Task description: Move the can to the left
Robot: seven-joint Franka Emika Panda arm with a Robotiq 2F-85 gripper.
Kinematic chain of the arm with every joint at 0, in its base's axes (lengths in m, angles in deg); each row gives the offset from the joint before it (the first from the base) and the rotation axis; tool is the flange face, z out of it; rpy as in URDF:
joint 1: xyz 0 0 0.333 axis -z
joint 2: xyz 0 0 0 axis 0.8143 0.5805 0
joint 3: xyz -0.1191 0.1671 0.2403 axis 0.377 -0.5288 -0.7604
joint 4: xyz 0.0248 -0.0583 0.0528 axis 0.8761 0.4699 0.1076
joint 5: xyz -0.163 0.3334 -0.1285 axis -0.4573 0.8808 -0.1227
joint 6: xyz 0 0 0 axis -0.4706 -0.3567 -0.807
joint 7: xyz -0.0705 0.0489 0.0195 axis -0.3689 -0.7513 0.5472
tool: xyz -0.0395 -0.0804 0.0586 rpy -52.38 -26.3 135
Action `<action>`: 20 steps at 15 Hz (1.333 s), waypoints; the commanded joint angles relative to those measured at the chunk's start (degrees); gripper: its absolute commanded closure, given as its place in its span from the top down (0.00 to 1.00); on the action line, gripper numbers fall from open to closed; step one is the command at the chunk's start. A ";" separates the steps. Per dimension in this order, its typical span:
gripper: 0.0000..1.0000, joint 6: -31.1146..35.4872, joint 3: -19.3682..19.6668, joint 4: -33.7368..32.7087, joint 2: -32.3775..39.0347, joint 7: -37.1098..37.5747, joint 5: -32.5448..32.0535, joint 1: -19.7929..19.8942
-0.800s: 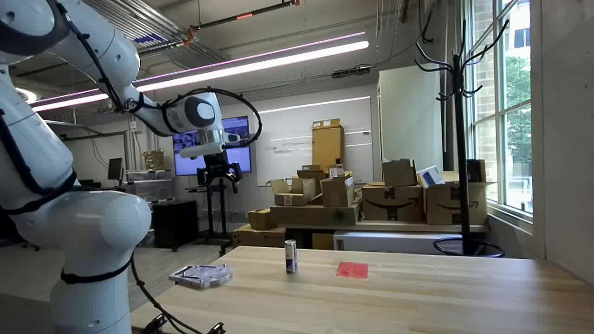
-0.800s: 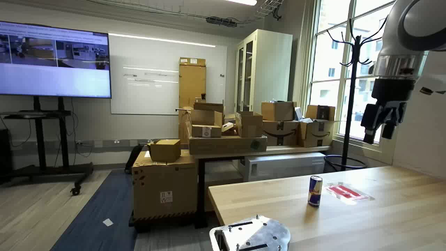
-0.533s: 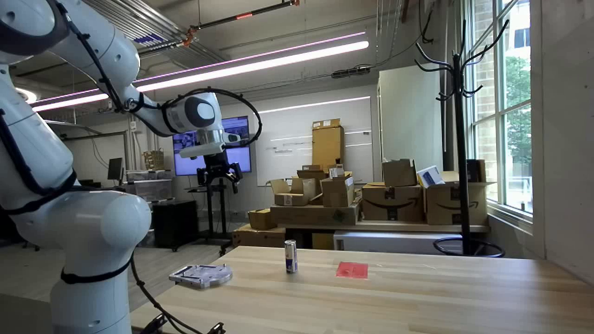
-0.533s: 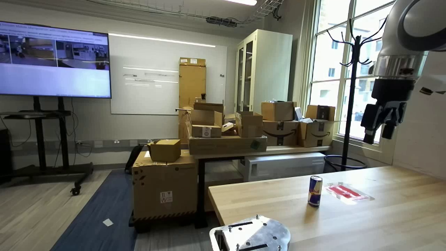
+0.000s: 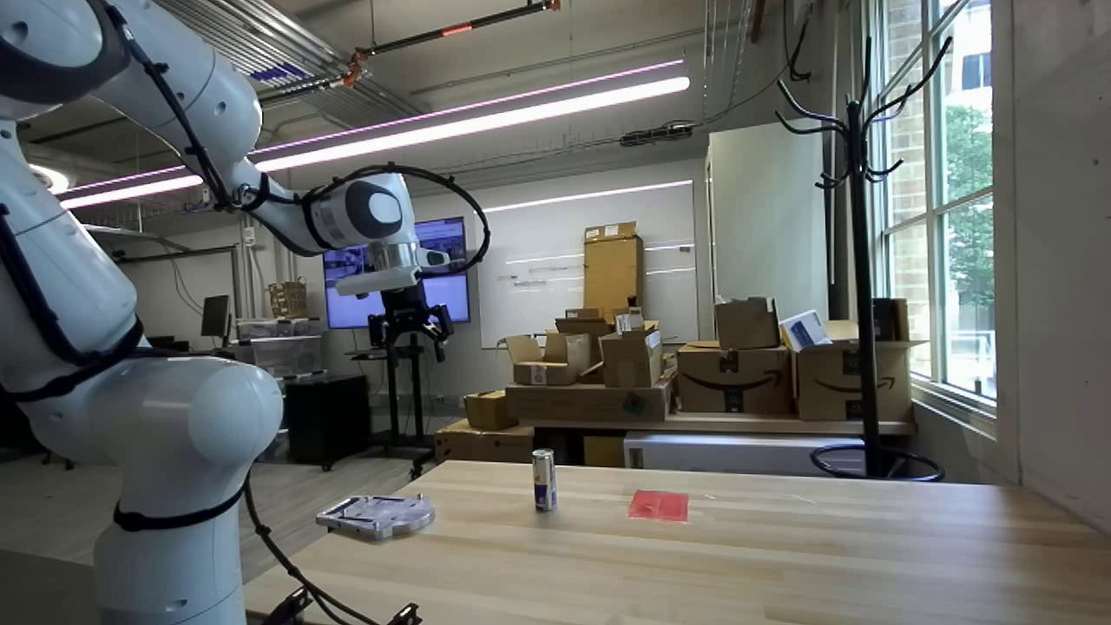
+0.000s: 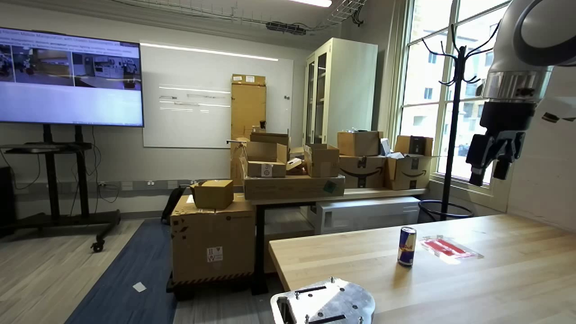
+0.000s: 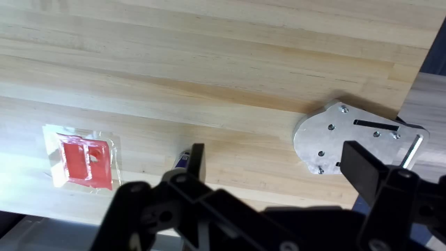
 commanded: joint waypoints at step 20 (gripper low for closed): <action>1.00 8.48 6.76 -22.95 32.05 -3.02 2.40 1.67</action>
